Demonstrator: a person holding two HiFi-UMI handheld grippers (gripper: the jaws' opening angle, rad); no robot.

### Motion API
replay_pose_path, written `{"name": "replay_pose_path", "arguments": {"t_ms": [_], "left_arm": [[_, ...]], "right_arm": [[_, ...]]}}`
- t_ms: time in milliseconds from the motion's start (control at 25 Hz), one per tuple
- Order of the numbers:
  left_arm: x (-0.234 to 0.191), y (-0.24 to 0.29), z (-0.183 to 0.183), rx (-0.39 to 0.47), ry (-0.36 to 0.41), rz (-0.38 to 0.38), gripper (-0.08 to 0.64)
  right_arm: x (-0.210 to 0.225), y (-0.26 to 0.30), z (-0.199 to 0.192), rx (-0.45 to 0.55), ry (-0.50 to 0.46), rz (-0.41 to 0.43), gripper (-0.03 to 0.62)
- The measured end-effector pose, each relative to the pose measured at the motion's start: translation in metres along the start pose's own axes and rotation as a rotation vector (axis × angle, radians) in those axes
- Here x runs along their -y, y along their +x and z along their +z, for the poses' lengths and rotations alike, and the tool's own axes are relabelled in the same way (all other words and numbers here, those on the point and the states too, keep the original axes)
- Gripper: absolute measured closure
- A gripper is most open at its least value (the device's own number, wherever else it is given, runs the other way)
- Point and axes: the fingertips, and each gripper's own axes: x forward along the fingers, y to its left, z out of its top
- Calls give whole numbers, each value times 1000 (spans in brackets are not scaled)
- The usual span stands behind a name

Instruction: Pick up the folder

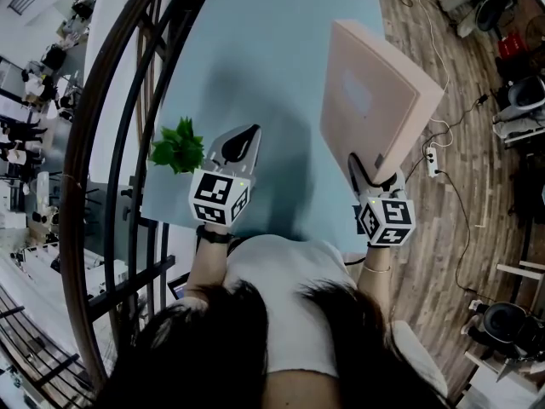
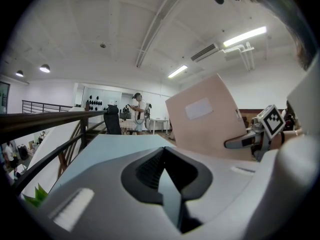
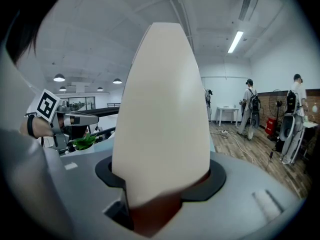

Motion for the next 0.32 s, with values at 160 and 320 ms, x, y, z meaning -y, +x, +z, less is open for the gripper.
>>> {"name": "replay_pose_path", "arguments": {"t_ms": [160,320], "left_arm": [[-1,-1,0,2,0,-1,503],[-1,-1,-1,0,2,1,503]], "right_arm": [[0,0,0,-2,1,-1,325],[-1,0,-2,-4,-2,0,325]]}}
